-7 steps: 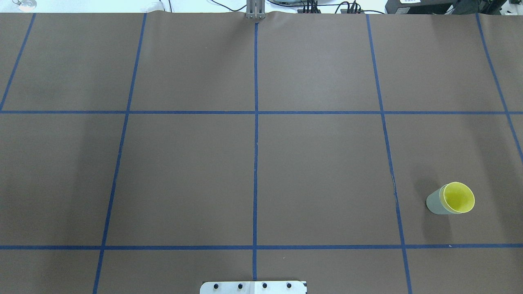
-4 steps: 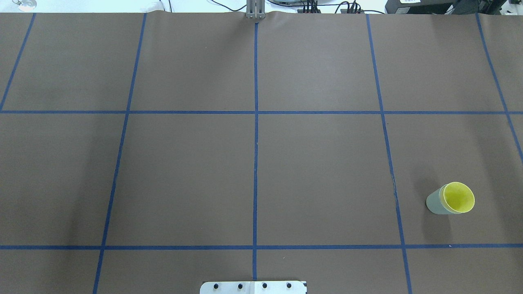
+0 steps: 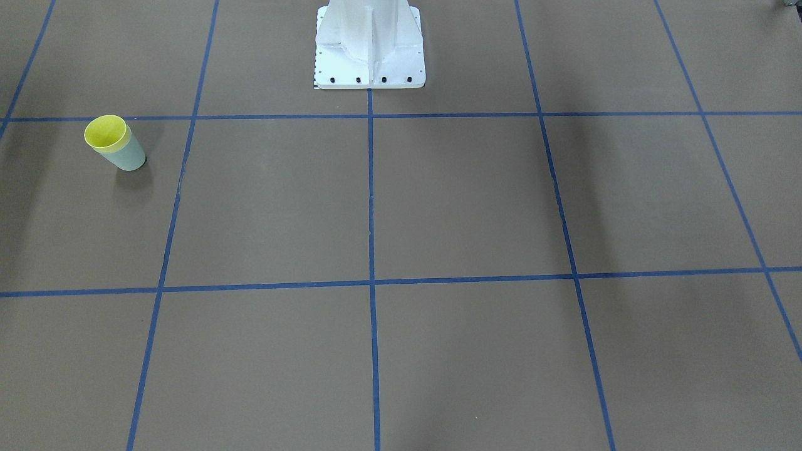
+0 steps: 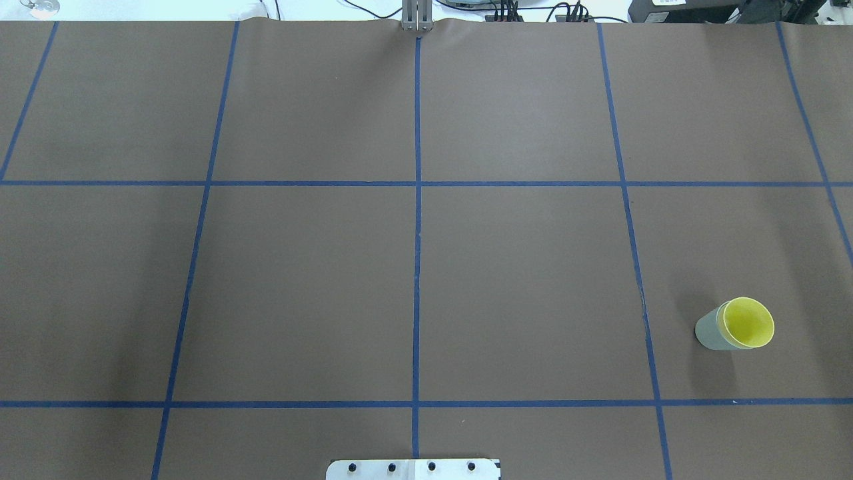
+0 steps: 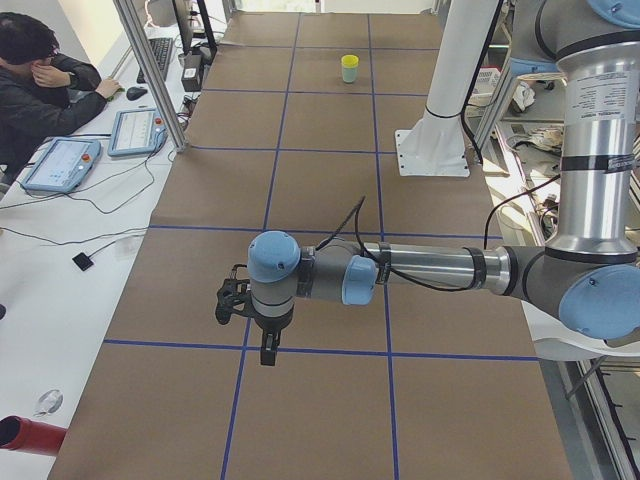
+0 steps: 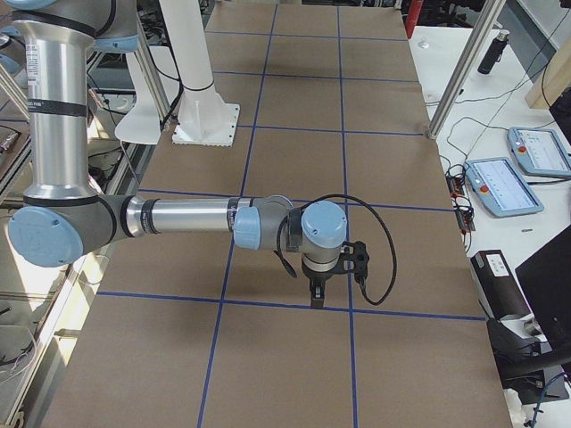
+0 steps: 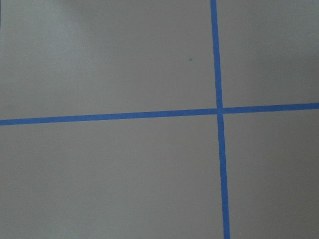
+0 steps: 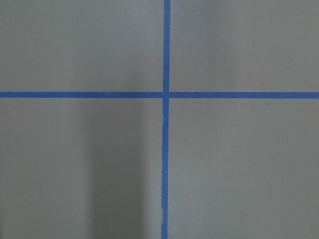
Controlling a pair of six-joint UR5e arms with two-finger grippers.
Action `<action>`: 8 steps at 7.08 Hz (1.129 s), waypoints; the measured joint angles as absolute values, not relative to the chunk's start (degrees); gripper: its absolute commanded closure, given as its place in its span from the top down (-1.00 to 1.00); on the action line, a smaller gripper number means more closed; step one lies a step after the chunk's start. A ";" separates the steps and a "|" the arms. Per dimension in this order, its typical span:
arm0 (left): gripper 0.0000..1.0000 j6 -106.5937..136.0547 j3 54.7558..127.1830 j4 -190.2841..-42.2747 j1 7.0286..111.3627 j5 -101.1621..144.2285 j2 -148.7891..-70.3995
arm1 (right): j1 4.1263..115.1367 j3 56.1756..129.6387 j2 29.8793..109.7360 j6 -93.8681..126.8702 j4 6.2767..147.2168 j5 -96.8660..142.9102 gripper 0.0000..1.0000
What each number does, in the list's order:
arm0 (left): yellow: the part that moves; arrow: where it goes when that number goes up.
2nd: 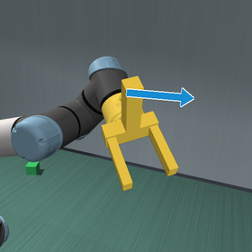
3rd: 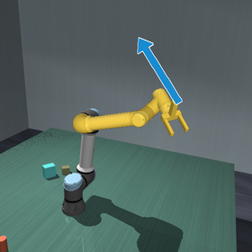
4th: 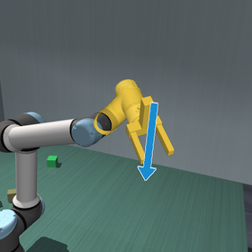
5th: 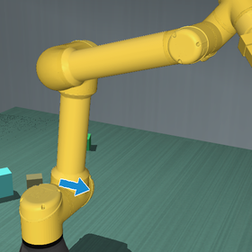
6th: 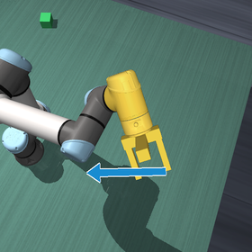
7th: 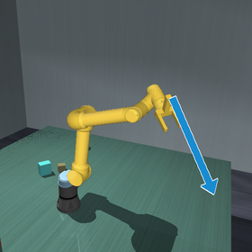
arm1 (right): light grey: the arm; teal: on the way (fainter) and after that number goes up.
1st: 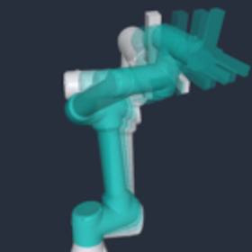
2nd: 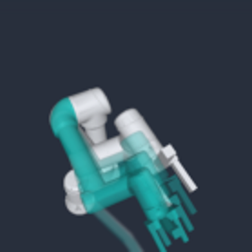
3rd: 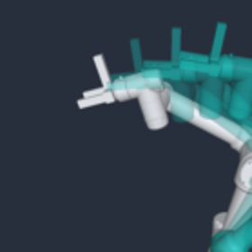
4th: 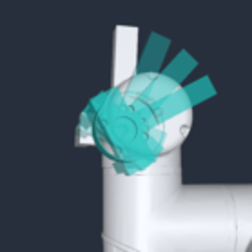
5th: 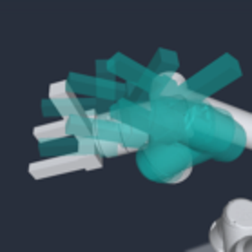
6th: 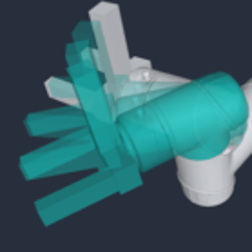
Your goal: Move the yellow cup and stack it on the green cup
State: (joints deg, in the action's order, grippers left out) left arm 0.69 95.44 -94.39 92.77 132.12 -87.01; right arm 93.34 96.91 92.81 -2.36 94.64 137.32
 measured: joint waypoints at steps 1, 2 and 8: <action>1.00 0.71 95.49 -94.41 92.74 132.17 -87.01 | 93.29 96.76 92.81 -2.31 94.62 137.37 1.00; 1.00 0.71 95.52 -94.56 92.70 132.18 -86.99 | 93.12 96.66 92.84 -2.29 94.64 137.44 1.00; 1.00 0.70 95.46 -94.98 92.57 132.19 -86.93 | 90.00 96.23 93.66 -2.39 94.60 137.46 1.00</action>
State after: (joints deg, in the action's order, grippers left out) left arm 0.70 95.46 -94.98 92.57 132.19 -86.93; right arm 90.00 96.23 93.66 -2.39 94.60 137.46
